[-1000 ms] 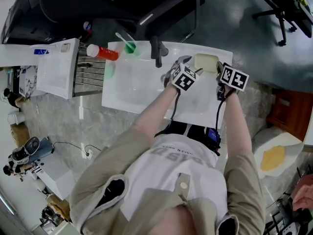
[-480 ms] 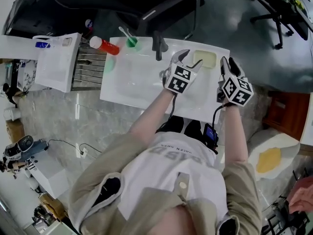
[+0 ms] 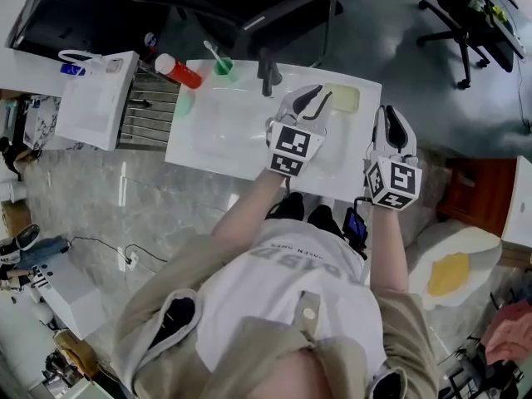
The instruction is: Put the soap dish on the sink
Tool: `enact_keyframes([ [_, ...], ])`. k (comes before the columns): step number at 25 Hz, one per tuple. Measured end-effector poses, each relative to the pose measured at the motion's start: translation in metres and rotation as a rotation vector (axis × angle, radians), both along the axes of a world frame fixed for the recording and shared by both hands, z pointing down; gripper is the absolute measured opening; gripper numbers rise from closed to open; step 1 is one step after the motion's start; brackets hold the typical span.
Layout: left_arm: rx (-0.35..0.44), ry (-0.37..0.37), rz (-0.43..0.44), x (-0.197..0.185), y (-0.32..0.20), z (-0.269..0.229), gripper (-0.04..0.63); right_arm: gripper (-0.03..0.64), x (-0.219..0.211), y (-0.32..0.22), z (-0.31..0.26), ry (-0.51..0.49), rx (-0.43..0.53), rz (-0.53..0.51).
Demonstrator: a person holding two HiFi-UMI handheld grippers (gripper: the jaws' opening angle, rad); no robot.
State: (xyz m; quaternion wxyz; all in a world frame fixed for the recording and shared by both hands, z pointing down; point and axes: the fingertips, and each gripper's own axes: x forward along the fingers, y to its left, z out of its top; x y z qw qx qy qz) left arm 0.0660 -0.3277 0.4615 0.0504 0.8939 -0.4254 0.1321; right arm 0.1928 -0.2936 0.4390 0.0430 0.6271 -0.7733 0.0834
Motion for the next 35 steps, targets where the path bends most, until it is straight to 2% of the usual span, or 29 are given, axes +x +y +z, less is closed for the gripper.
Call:
enact_keyframes([
  [4,0.060,0.002,-0.008,-0.001,0.013,-0.016,0.008,0.011,-0.006,0.016,-0.014,0.027,0.037,0.004],
  [13,0.116,0.037,-0.023,-0.007,0.031,-0.040,0.008,0.005,-0.022,0.032,-0.035,0.031,0.089,-0.004],
  [22,0.210,0.118,-0.069,-0.020,0.035,-0.073,0.008,0.005,-0.021,0.039,-0.070,0.052,0.206,0.008],
  [35,0.248,0.166,-0.072,-0.023,0.043,-0.095,0.008,0.000,-0.022,0.052,-0.102,0.057,0.316,0.020],
])
